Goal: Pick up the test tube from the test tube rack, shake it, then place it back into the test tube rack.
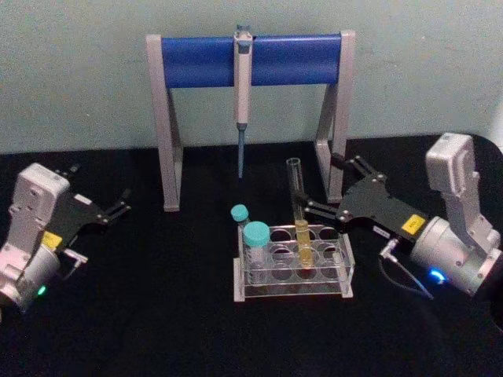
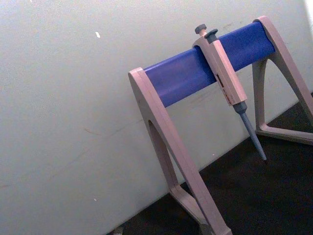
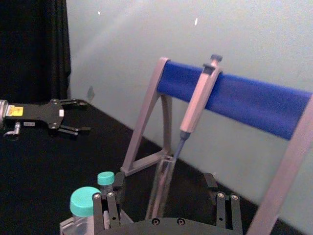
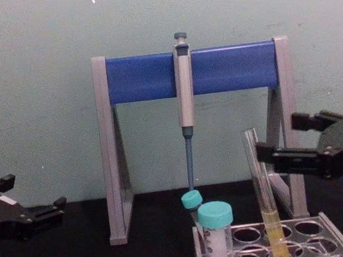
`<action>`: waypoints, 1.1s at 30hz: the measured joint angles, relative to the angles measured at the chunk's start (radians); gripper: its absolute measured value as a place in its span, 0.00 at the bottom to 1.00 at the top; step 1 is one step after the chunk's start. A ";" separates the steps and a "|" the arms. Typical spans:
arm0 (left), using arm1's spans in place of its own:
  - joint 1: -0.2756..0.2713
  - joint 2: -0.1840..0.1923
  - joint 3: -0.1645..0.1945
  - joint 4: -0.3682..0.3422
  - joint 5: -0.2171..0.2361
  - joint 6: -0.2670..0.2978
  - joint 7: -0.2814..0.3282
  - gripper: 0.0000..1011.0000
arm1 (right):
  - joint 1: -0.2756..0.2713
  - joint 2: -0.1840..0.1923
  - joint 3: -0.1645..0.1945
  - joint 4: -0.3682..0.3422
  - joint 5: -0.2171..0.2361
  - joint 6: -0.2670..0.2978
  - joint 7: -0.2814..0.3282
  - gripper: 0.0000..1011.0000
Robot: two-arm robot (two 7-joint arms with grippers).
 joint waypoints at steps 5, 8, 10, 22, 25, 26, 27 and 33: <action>0.000 0.000 0.000 0.000 0.000 0.000 0.000 0.99 | 0.017 -0.020 -0.006 0.004 0.000 0.067 0.003 0.99; 0.000 0.000 0.000 0.000 0.000 0.000 0.000 0.99 | 0.029 -0.037 -0.008 0.015 -0.003 0.109 -0.003 0.99; 0.000 0.000 0.000 0.000 0.000 0.000 0.000 0.99 | 0.036 -0.049 -0.008 0.024 -0.006 0.135 -0.009 0.99; 0.000 0.000 0.000 0.000 0.000 0.000 0.000 0.99 | 0.058 -0.095 -0.002 0.063 -0.029 0.201 -0.014 0.99; 0.000 0.000 0.000 0.000 0.000 0.000 0.000 0.99 | 0.059 -0.102 0.002 0.067 -0.035 0.206 -0.009 0.99; 0.000 0.000 0.000 0.000 0.000 0.000 0.000 0.99 | 0.059 -0.103 0.003 0.068 -0.036 0.207 -0.007 0.99; 0.000 0.000 0.000 0.000 0.000 0.000 0.000 0.99 | 0.059 -0.106 0.006 0.069 -0.038 0.208 -0.004 0.99; 0.000 0.000 0.000 0.000 0.000 0.000 0.000 0.99 | 0.056 -0.112 0.016 0.071 -0.041 0.209 0.011 0.99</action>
